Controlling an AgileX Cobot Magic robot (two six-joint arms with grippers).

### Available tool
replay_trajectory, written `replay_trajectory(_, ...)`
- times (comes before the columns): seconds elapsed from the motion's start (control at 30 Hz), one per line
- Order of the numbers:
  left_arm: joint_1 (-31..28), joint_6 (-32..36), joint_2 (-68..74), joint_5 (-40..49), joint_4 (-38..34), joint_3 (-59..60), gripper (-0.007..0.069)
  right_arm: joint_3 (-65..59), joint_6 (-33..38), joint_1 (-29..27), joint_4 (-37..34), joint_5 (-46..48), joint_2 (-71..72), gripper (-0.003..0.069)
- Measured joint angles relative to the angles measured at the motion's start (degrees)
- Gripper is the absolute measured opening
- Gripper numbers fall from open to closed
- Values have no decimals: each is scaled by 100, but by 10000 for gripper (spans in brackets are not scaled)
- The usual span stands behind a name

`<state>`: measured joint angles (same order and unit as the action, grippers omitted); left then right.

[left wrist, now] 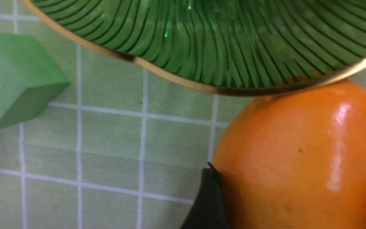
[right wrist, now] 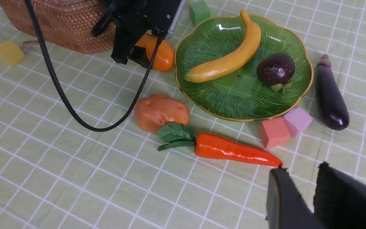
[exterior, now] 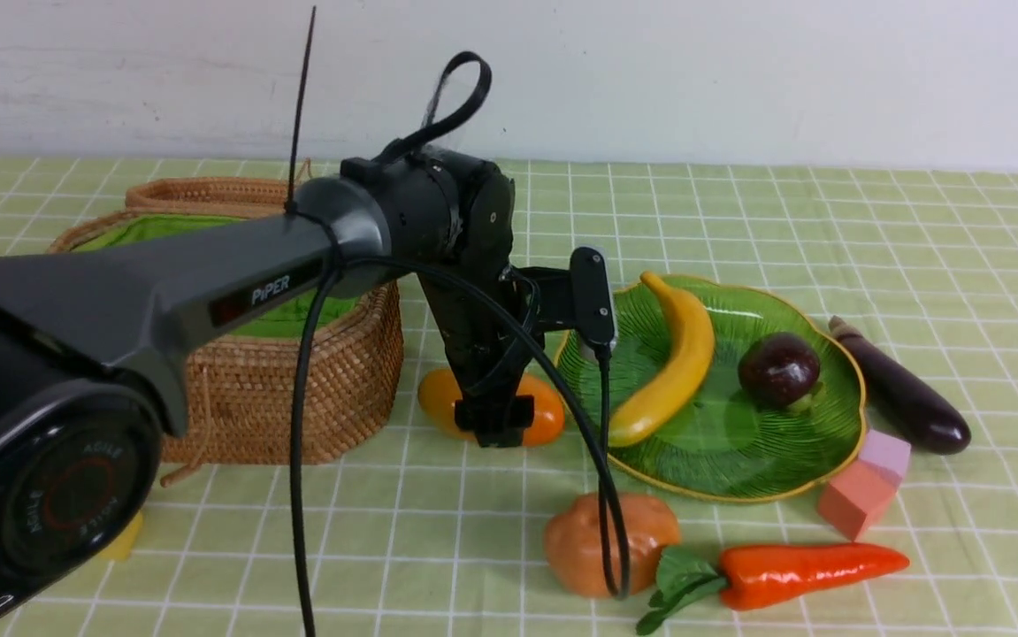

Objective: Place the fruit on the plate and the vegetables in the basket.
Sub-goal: Grab the mango with your left arm and place it on the right plate

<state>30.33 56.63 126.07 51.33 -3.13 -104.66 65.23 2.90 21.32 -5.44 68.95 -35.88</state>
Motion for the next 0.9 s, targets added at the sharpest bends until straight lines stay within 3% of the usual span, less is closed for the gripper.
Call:
replay_trajectory(0.47, 0, -1055, 5, 273, -8, -55, 550, 0, 5, 0, 0, 54, 0, 170)
replay_trajectory(0.73, 17, -1147, -346, 865, 110, 9, 550, 0, 17, 0, 0, 54, 0, 170)
replay_trajectory(0.9, 17, -1192, -997, 948, -331, 9, 546, 0, 17, 0, 0, 5, 0, 170)
